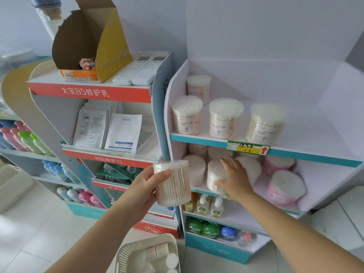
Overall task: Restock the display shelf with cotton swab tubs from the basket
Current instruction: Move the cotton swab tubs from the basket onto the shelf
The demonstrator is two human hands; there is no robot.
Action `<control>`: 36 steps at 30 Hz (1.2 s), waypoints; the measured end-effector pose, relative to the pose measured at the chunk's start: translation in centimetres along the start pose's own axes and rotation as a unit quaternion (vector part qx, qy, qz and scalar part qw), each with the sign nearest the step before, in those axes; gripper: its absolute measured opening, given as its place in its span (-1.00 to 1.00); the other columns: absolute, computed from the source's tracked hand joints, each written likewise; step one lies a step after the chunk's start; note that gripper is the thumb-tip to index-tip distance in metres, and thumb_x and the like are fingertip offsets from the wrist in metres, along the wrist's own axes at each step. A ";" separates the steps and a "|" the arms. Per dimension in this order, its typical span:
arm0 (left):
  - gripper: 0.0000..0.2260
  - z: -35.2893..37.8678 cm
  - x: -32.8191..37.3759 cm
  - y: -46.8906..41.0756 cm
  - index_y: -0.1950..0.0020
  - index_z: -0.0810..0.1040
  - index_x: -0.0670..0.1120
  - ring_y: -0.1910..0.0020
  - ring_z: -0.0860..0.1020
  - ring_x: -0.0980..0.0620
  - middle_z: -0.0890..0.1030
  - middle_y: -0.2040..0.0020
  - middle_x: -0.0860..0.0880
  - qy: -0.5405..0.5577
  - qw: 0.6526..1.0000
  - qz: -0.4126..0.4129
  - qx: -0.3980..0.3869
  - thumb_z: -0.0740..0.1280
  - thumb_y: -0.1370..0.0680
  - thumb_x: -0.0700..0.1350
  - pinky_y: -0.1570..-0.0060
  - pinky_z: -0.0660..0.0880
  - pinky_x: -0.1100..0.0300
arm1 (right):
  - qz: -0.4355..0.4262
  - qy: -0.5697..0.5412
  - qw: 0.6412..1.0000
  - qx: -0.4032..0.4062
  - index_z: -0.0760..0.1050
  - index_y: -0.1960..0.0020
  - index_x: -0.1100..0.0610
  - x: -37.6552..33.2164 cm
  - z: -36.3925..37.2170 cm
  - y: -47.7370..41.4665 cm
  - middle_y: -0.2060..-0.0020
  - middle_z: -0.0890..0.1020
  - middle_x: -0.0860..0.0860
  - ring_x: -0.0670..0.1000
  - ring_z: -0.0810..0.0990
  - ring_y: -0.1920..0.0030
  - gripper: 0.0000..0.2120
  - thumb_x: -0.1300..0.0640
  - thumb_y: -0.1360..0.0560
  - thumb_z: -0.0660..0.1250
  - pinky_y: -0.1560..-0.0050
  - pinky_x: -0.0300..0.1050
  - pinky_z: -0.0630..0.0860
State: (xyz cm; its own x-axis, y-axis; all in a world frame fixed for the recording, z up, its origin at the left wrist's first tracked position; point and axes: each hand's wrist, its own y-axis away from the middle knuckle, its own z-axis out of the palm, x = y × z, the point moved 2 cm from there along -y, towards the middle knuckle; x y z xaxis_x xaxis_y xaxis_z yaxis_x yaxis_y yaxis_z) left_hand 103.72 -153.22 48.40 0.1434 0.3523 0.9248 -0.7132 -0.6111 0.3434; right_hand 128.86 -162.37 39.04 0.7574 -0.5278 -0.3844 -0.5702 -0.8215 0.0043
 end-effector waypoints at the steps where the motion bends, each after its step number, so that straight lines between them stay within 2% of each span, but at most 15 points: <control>1: -0.13 0.4 0.3 0.1 -0.26 0.47 -0.09 -0.15 0.57 -0.16 0.60 -0.12 -0.17 0.000 1.000 0.006 -0.001 0.60 -0.04 0.23 0.00 0.58 0.00 | 0.005 -0.013 1.000 0.000 0.13 -0.51 0.09 -0.1 -0.3 0.7 -0.51 0.13 0.07 0.11 0.09 -0.51 -0.21 -0.03 -0.40 0.43 -0.48 0.04 0.10; 4: -0.15 1.9 1.8 0.4 -0.23 0.48 -0.07 -0.05 0.63 -0.06 0.66 -0.02 -0.08 -0.007 0.999 0.032 -0.013 0.61 -0.02 0.21 0.07 0.60 0.06 | -0.012 -0.100 0.995 0.009 0.20 -0.47 0.10 -1.1 -2.2 3.2 -0.45 0.28 0.03 0.04 0.23 -0.45 -0.32 0.03 -0.44 0.41 -0.43 -0.10 0.14; 6: -0.18 3.0 2.9 0.6 -0.22 0.48 -0.03 -0.01 0.65 -0.01 0.67 -0.01 -0.03 -0.018 0.998 0.051 -0.019 0.60 -0.04 0.19 0.11 0.60 0.10 | -0.027 -0.222 0.974 0.031 0.37 -0.35 0.06 -2.4 -4.6 5.2 -0.27 0.49 -0.05 -0.06 0.44 -0.29 -0.51 0.10 -0.47 0.40 -0.38 -0.10 0.31; 8: -0.31 4.4 4.2 0.9 -0.23 0.48 -0.04 -0.03 0.64 -0.01 0.67 -0.03 -0.03 -0.020 0.997 0.074 -0.031 0.57 -0.16 0.09 0.09 0.60 0.12 | -0.037 -0.339 0.939 0.052 0.46 -0.17 -0.06 -3.7 -7.7 7.0 -0.06 0.59 -0.19 -0.21 0.56 -0.07 -0.68 0.15 -0.47 0.41 -0.26 -0.04 0.47; 10: -0.45 6.1 5.3 1.2 -0.23 0.47 -0.08 -0.06 0.63 -0.04 0.67 -0.05 -0.05 -0.016 0.995 0.093 -0.037 0.56 -0.30 -0.05 0.09 0.59 0.14 | -0.062 -0.408 0.909 0.051 0.42 -0.16 -0.15 -4.6 -10.8 8.4 -0.05 0.60 -0.20 -0.26 0.56 -0.06 -0.61 0.19 -0.45 0.42 -0.21 -0.10 0.50; 12: -0.48 7.9 6.1 1.4 -0.24 0.46 -0.11 -0.05 0.64 -0.05 0.67 -0.06 -0.07 -0.005 0.993 0.112 -0.044 0.52 -0.32 -0.13 0.09 0.59 0.13 | -0.090 -0.437 0.895 0.012 0.30 -0.27 -0.26 -5.4 -13.4 9.8 -0.18 0.53 -0.22 -0.27 0.50 -0.16 -0.43 0.10 -0.39 0.47 -0.21 -0.20 0.46; 14: -0.40 9.9 6.6 1.6 -0.25 0.45 -0.11 -0.06 0.64 -0.07 0.67 -0.06 -0.09 -0.001 0.990 0.129 -0.062 0.58 -0.28 -0.13 0.05 0.59 0.08 | -0.097 -0.419 0.903 -0.008 0.16 -0.33 -0.31 -5.9 -15.3 11.1 -0.25 0.44 -0.26 -0.22 0.49 -0.20 -0.24 0.00 -0.32 0.53 -0.19 -0.24 0.47; 17: -0.37 12.9 7.0 1.8 -0.27 0.43 -0.11 -0.07 0.63 -0.10 0.66 -0.08 -0.11 -0.004 0.984 0.145 -0.103 0.56 -0.25 -0.17 0.02 0.58 0.03 | -0.068 -0.415 0.906 0.036 0.09 -0.37 -0.28 -6.0 -17.2 12.6 -0.21 0.42 -0.27 -0.17 0.50 -0.18 -0.07 -0.11 -0.17 0.56 -0.14 -0.22 0.52; 19: -0.37 14.5 7.3 1.8 -0.29 0.43 -0.10 -0.08 0.63 -0.07 0.65 -0.10 -0.11 -0.022 0.980 0.153 -0.128 0.54 -0.26 -0.20 0.01 0.59 0.07 | -0.049 -0.427 0.900 0.070 0.12 -0.40 -0.23 -5.4 -18.1 13.4 -0.19 0.43 -0.25 -0.16 0.50 -0.17 -0.03 -0.05 -0.15 0.60 -0.04 -0.28 0.53; 21: -0.31 15.6 7.8 1.5 -0.32 0.42 -0.05 -0.15 0.59 0.01 0.63 -0.15 -0.04 -0.092 0.970 0.173 -0.143 0.58 -0.23 -0.12 -0.11 0.55 0.07 | -0.039 -0.422 0.900 0.100 0.18 -0.34 -0.27 -4.5 -19.0 13.9 -0.18 0.44 -0.22 -0.12 0.50 -0.14 -0.06 0.07 -0.15 0.65 0.04 -0.34 0.52; 23: -0.25 16.2 8.4 1.3 -0.37 0.38 0.00 -0.26 0.49 0.12 0.55 -0.25 0.06 -0.196 0.947 0.203 -0.156 0.59 -0.24 0.01 -0.23 0.47 0.12 | -0.019 -0.413 0.900 0.136 0.18 -0.28 -0.33 -3.5 -19.9 14.3 -0.14 0.44 -0.23 -0.14 0.49 -0.11 -0.07 0.13 -0.15 0.65 0.09 -0.41 0.49; 27: -0.36 15.8 10.4 0.5 -0.39 0.35 0.03 -0.31 0.38 0.20 0.43 -0.33 0.16 -0.298 0.912 0.261 -0.102 0.49 -0.36 0.04 -0.28 0.37 0.21 | 0.036 -0.422 0.875 0.234 0.15 -0.42 -0.20 -1.7 -23.5 14.0 -0.08 0.47 -0.17 -0.23 0.48 -0.06 -0.05 0.26 -0.24 0.58 0.17 -0.43 0.48; 31: -0.57 13.8 12.7 -1.7 -0.31 0.47 0.01 -0.24 0.47 0.13 0.54 -0.24 0.11 -0.366 0.865 0.344 -0.010 0.44 -0.46 -0.05 -0.27 0.42 0.12 | 0.067 -0.408 0.856 0.310 0.11 -0.45 -0.19 -0.9 -27.5 11.8 -0.20 0.43 -0.09 -0.06 0.47 -0.14 -0.02 0.25 -0.24 0.56 -0.13 -0.12 0.47; 33: -0.60 12.9 13.6 -2.7 -0.30 0.48 0.00 -0.24 0.47 0.08 0.55 -0.24 0.08 -0.422 0.826 0.372 0.025 0.42 -0.47 -0.06 -0.26 0.37 0.19 | 0.068 -0.399 0.855 0.324 0.11 -0.45 -0.21 -1.3 -28.6 10.5 -0.20 0.40 -0.12 -0.04 0.44 -0.20 -0.01 0.23 -0.22 0.57 -0.20 -0.03 0.47; 36: -0.55 12.0 14.6 -3.9 -0.37 0.40 0.02 -0.31 0.40 0.03 0.48 -0.32 0.06 -0.550 0.735 0.393 0.048 0.37 -0.50 0.03 -0.26 0.28 0.22 | 0.065 -0.396 0.857 0.324 0.09 -0.45 -0.21 -2.2 -29.1 8.3 -0.26 0.39 -0.11 -0.01 0.42 -0.26 0.00 0.19 -0.21 0.59 -0.27 0.05 0.45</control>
State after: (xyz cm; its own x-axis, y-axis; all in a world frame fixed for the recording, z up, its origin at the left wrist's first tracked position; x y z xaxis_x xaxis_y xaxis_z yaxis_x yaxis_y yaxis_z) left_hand 116.83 -154.27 62.51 0.2183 -0.8908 0.3986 -0.8285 -0.3850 -0.4066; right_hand 131.70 -174.27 66.76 0.3663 -0.0827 -0.9268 -0.8846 -0.3397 -0.3193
